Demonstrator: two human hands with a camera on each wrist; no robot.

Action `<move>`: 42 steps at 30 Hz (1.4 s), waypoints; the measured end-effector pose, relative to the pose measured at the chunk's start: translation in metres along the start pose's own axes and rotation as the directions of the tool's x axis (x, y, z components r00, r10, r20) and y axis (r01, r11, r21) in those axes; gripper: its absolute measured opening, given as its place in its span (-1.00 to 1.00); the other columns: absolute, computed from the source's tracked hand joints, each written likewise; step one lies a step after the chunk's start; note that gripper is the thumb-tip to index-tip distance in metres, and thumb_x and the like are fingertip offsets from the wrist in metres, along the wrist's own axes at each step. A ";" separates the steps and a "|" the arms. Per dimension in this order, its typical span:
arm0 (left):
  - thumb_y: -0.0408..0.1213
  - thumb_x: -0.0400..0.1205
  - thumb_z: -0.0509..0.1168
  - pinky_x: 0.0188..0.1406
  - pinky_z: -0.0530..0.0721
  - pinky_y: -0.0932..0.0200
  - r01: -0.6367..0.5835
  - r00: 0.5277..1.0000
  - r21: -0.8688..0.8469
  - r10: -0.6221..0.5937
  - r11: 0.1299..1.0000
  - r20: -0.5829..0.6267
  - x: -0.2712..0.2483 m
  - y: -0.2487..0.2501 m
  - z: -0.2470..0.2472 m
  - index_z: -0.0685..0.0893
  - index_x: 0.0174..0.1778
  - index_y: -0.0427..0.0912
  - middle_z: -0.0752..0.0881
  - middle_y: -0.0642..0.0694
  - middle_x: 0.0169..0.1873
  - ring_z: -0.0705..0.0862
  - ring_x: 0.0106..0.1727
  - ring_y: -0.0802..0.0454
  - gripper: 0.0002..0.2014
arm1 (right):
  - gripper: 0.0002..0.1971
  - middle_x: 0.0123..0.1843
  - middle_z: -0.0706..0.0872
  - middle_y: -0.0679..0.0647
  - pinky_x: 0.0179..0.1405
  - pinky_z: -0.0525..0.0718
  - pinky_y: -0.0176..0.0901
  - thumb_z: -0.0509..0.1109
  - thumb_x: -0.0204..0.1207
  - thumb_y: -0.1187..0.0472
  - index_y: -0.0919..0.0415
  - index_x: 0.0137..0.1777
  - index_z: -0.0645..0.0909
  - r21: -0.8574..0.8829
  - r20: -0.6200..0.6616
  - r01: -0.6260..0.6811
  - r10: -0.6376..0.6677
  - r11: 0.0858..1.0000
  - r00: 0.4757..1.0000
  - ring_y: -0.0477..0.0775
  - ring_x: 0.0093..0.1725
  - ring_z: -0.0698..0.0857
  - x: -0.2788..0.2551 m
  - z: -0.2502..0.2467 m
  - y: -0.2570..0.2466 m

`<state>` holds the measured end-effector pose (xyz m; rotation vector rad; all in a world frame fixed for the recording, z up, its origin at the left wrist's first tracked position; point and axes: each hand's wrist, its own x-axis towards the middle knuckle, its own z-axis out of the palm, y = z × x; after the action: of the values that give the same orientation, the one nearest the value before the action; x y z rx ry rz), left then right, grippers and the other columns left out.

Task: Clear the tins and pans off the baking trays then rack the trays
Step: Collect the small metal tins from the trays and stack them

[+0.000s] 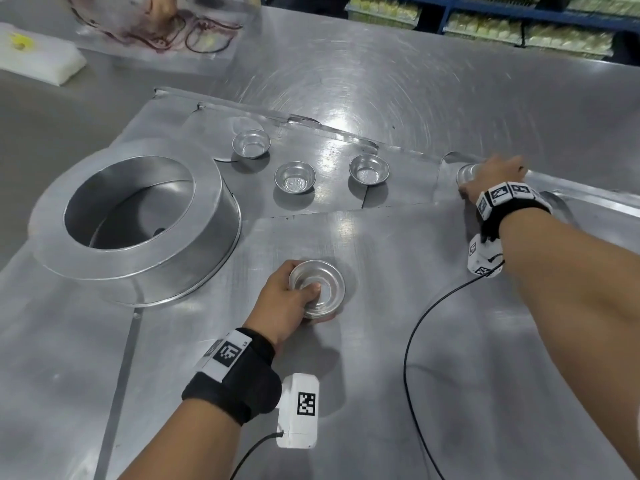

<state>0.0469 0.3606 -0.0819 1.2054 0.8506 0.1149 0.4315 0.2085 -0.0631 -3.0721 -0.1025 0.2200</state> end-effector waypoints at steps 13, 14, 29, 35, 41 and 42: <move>-0.24 0.40 0.48 0.21 0.71 -0.46 -0.014 1.000 0.045 0.014 0.999 0.011 -0.005 -0.002 0.000 0.76 0.04 0.09 0.82 -0.23 0.08 0.78 0.17 -0.37 -0.70 | -0.31 0.37 0.37 0.33 0.29 0.65 0.09 0.73 0.27 0.12 0.32 0.33 0.50 0.216 -0.177 0.244 -0.208 0.945 0.962 0.36 0.17 0.64 -0.028 -0.004 -0.003; -0.24 0.40 0.48 0.21 0.71 -0.45 -0.015 1.000 0.049 0.014 0.999 0.009 -0.006 -0.002 -0.001 0.76 0.04 0.10 0.82 -0.23 0.08 0.78 0.17 -0.37 -0.70 | -0.31 0.37 0.37 0.33 0.29 0.62 0.04 0.72 0.26 0.11 0.31 0.32 0.51 0.242 -0.196 0.277 -0.233 0.930 0.953 0.34 0.17 0.62 -0.033 -0.004 -0.003; -0.02 0.69 0.37 0.13 0.73 -0.51 0.076 0.997 -0.086 -0.078 0.993 -0.014 -0.032 0.015 0.011 0.77 0.08 -0.14 0.78 -0.20 0.04 0.75 0.07 -0.28 -0.74 | -0.35 0.19 0.55 0.07 0.15 0.77 -0.05 0.73 0.19 0.05 0.13 0.23 0.52 0.698 -0.342 0.600 -0.554 0.391 0.759 0.07 0.12 0.71 -0.214 -0.007 -0.026; 0.54 0.50 0.21 0.34 0.68 -0.35 0.083 0.993 -0.039 -0.079 0.996 0.086 -0.035 0.019 0.003 0.79 0.26 -0.08 0.84 -0.21 0.16 0.80 0.24 -0.23 -0.22 | -0.41 0.22 0.60 0.03 0.22 0.75 0.03 0.73 0.18 0.14 0.09 0.16 0.52 0.816 -0.301 0.537 -0.636 0.213 0.710 0.02 0.26 0.72 -0.284 0.005 -0.026; 0.08 0.50 0.50 0.22 0.71 -0.47 0.043 0.999 -0.053 -0.043 0.998 0.000 -0.043 0.022 -0.001 0.71 0.17 -0.17 0.83 -0.30 0.06 0.81 0.14 -0.35 -0.54 | -0.40 0.35 0.68 -0.13 0.36 0.67 -0.01 0.72 0.23 0.26 -0.07 0.15 0.46 0.851 -0.163 0.479 -0.756 0.218 0.634 -0.14 0.30 0.71 -0.310 0.016 -0.028; -0.03 0.48 0.50 0.19 0.71 -0.50 0.035 0.999 -0.037 -0.035 0.999 -0.010 -0.044 0.022 -0.003 0.71 0.15 -0.15 0.83 -0.31 0.05 0.80 0.14 -0.37 -0.61 | -0.42 0.38 0.67 -0.14 0.36 0.66 0.00 0.71 0.25 0.25 -0.03 0.15 0.46 0.852 -0.133 0.471 -0.774 0.229 0.619 -0.15 0.32 0.70 -0.310 0.017 -0.029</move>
<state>0.0224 0.3492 -0.0407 1.1554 0.8751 0.1087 0.1208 0.2162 -0.0346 -1.7427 -0.9637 0.5269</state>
